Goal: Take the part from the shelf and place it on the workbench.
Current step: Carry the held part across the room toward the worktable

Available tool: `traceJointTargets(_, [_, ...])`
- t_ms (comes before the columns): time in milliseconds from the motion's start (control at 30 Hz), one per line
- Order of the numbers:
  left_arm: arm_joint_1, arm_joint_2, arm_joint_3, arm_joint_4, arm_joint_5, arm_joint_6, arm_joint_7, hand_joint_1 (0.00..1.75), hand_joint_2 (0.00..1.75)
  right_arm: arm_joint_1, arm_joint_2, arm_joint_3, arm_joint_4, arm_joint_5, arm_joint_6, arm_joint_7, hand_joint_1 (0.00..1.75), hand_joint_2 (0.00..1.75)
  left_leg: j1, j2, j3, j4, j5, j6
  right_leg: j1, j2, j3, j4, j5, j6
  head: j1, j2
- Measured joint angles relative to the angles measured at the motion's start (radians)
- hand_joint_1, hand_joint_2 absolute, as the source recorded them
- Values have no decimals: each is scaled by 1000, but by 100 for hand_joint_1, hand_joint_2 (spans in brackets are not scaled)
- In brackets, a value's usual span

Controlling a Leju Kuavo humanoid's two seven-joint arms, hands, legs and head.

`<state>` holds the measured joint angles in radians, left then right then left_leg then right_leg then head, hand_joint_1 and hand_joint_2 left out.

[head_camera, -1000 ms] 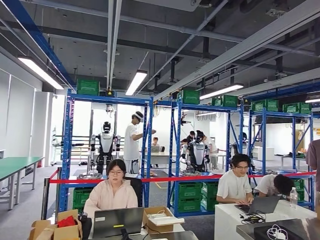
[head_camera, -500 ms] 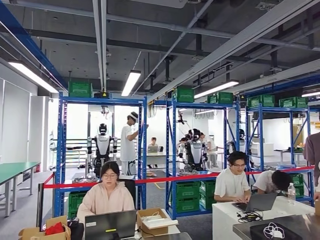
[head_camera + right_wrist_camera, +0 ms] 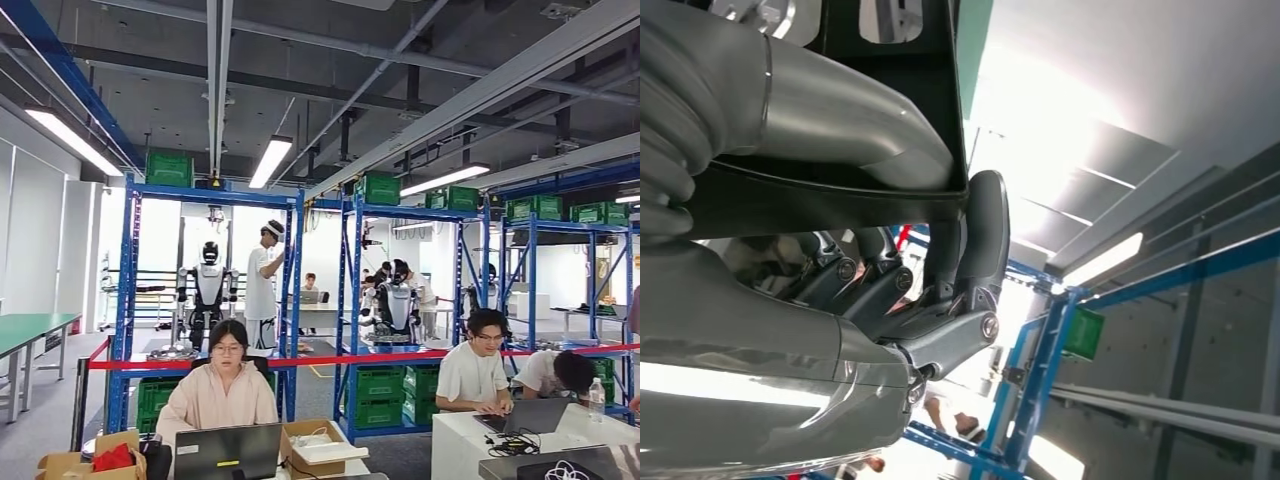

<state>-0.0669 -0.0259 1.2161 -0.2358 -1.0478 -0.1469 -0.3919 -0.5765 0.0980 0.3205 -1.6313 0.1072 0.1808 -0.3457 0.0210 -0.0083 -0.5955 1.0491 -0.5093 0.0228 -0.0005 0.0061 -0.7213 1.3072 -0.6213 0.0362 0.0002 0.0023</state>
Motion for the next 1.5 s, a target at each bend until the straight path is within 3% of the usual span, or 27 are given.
traceJointTargets(33, [1,0,0,0,0,0,0,0,0,1,-1,1,2,0,2,0,175,175,0,-1,11,0,-8,-2,-1,0,2,-35,41,1,0,0])
traceJointTargets(100, [1,0,0,0,0,-1,0,0,0,0,-2,2,4,1,5,0,175,175,0,-3,34,-2,-25,-8,0,0,39,-161,132,-1,0,0])
traceJointTargets(133, [0,0,1,0,0,-1,0,0,0,-2,-2,2,5,1,6,1,175,175,0,-3,42,-4,-31,-13,3,0,59,-211,157,-7,0,0])
traceJointTargets(167, [-1,0,1,0,0,-1,0,0,0,-4,-2,3,7,2,7,2,175,175,0,-4,45,-6,-36,-18,6,0,71,-242,163,-14,0,1])
traceJointTargets(267, [-3,0,1,0,0,-1,1,0,0,-10,-3,6,12,9,8,8,175,175,2,-2,49,-17,-42,-32,9,0,84,-266,147,-34,0,1])
traceJointTargets(333, [-4,-1,2,0,0,-2,0,0,0,-15,-3,8,16,14,9,10,175,175,2,-1,37,15,-60,-38,5,-5,102,-282,143,-47,-1,1])
traceJointTargets(367, [-4,-1,2,0,0,-2,-1,0,0,-19,-3,10,19,15,9,11,175,175,1,-1,12,62,-79,-39,4,-11,112,-288,140,-53,-1,1])
traceJointTargets(433, [-3,-1,3,0,0,-2,-3,0,0,-25,-3,14,28,17,9,12,175,175,0,-1,-72,197,-116,-40,8,-21,127,-290,128,-61,-1,0])
traceJointTargets(467, [-1,-1,4,0,0,-2,-3,0,0,-26,-3,16,33,18,9,13,175,175,0,-1,-110,246,-120,-41,9,-25,135,-290,120,-63,-1,0])
traceJointTargets(500, [2,-1,4,0,0,-2,-4,0,0,-26,-4,19,37,19,9,15,175,175,-1,-1,-134,263,-104,-41,10,-29,145,-290,112,-63,-1,0])
traceJointTargets(567, [5,-1,5,0,-1,-3,-5,0,0,-28,-4,23,42,20,9,17,175,175,-2,11,-125,184,-17,-37,11,-40,171,-290,92,-60,-1,0])
traceJointTargets(633, [2,-1,6,0,-1,-3,-5,0,0,-32,-5,26,46,19,10,18,175,175,-12,55,-89,74,55,-26,16,-53,194,-289,70,-50,-1,0])
traceJointTargets(700, [-3,-2,6,0,-2,-3,-6,0,0,-35,-8,27,49,19,10,19,175,175,-23,80,-74,29,57,-15,23,-68,201,-289,58,-40,-1,0])
traceJointTargets(767, [-4,-2,6,0,-2,-3,-7,0,0,-38,-9,29,49,18,11,19,175,175,-21,59,-71,17,47,-6,24,-85,204,-291,49,-31,0,0])
traceJointTargets(800, [-2,-2,6,0,-2,-3,-8,0,0,-39,-10,31,48,18,12,19,175,175,-19,48,-68,14,45,-3,23,-79,204,-285,41,-26,-1,0])
traceJointTargets(867, [-2,-2,6,0,-2,-3,-9,0,0,-41,-12,33,48,18,13,19,175,175,-12,26,-60,11,40,5,17,-44,171,-213,6,-16,-1,0])
traceJointTargets(900, [-4,-2,6,0,-2,-3,-10,0,0,-41,-14,33,49,18,13,19,175,175,-10,16,-57,10,37,8,13,-24,132,-146,-16,-12,-1,0])
traceJointTargets(967, [-6,-2,6,0,-2,-3,-10,0,0,-38,-19,34,52,18,13,19,175,175,-8,-6,-49,10,29,11,7,-11,40,-12,-46,-5,-1,0])
traceJointTargets(1000, [-5,-2,6,0,-2,-3,-10,0,0,-35,-21,34,53,18,12,19,175,175,-7,-15,-43,10,24,11,4,-10,9,15,-35,-3,-1,0])
traceJointTargets(1033, [-3,-2,6,0,-3,-3,-10,0,0,-33,-22,34,54,17,11,19,175,175,-7,-23,-34,10,18,10,3,-9,-2,3,-3,-1,-1,0])
traceJointTargets(1100, [1,-2,6,0,-6,-3,-9,0,0,-33,-24,33,52,15,8,19,175,175,-5,-36,-10,9,2,5,2,-6,24,-115,98,-3,-1,0])
traceJointTargets(1167, [-1,-2,6,0,-9,-2,-9,0,0,-36,-25,29,49,11,3,18,175,175,-5,-44,4,6,-9,-2,6,0,58,-216,157,-14,-1,0])
traceJointTargets(1267, [-2,-2,6,0,-14,-2,-9,0,0,-45,-26,22,39,4,-4,19,175,175,-4,-47,5,-1,-15,-18,11,3,72,-256,151,-35,0,1])
traceJointTargets(1333, [-1,-2,6,0,-20,-3,-10,0,0,-58,-26,12,26,-3,-10,25,175,175,-5,-34,0,10,-25,-27,7,1,82,-272,149,-45,0,1])
traceJointTargets(1400, [-3,-2,5,0,-24,-3,-10,0,0,-79,-26,-2,16,-13,-18,35,175,175,-4,-15,-41,88,-57,-33,4,-4,97,-282,145,-53,0,1])
traceJointTargets(1467, [-4,-2,5,0,-27,-3,-11,0,0,-94,-26,-16,12,-21,-22,46,175,175,-3,-8,-114,210,-91,-38,5,-9,110,-283,135,-59,0,0])
traceJointTargets(1500, [-3,-2,5,0,-28,-3,-11,0,0,-98,-26,-23,11,-23,-23,52,175,175,-2,-7,-141,246,-90,-40,5,-10,117,-283,129,-59,0,0])
